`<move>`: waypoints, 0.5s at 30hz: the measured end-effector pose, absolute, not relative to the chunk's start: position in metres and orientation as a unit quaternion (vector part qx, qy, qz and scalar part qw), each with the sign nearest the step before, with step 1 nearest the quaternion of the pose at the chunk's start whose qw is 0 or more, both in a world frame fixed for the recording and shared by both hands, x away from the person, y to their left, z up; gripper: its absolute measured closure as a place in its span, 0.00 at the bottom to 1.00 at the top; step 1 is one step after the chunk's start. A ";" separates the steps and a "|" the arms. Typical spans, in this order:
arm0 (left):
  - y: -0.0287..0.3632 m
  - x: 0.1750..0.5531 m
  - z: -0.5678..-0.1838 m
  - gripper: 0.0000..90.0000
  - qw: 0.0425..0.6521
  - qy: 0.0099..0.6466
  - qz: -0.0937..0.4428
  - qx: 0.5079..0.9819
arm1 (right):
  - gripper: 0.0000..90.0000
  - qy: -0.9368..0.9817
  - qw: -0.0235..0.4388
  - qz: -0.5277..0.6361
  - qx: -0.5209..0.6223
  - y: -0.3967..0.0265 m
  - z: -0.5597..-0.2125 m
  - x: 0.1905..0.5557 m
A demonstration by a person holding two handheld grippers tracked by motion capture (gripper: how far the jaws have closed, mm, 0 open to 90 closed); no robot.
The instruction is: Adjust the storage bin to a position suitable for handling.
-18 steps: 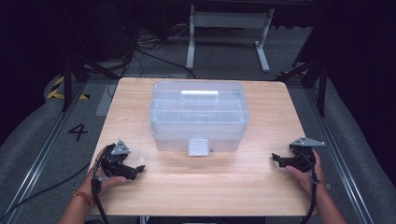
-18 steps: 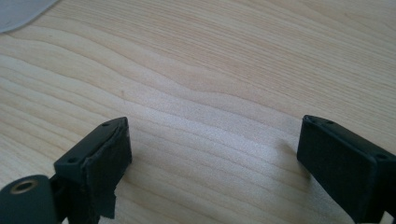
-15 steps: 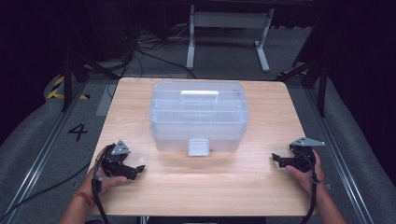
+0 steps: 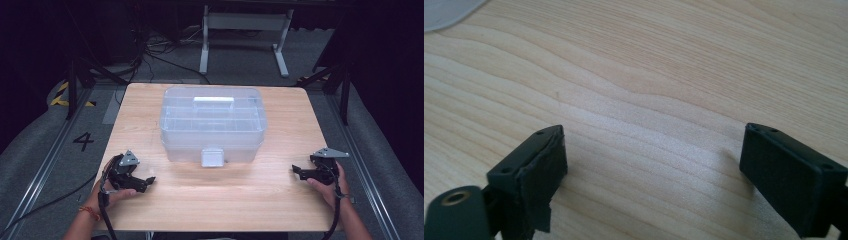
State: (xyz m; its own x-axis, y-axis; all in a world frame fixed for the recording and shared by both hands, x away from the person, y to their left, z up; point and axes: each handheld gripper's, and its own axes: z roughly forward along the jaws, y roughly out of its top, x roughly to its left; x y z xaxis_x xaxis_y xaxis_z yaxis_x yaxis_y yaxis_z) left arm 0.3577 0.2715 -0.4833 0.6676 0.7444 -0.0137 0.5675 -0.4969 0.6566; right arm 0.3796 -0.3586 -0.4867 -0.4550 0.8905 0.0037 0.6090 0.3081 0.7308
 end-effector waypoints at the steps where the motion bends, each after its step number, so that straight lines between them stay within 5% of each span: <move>1: 0.272 0.358 -0.483 0.01 0.322 0.384 0.137 0.854 | 0.18 0.783 0.204 0.344 0.477 -0.359 -0.486 0.379; 15: 0.271 0.358 -0.483 0.01 0.323 0.385 0.136 0.854 | 0.23 0.784 0.220 0.368 0.449 -0.357 -0.467 0.375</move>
State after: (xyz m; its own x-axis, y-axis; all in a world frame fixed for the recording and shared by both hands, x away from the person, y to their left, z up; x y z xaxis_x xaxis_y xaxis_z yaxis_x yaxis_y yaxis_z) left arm 0.3575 0.2714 -0.4833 0.6661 0.7457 -0.0161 0.5694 -0.4944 0.6568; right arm 0.3747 -0.3571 -0.4671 -0.4996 0.8662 -0.0141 0.5426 0.3256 0.7743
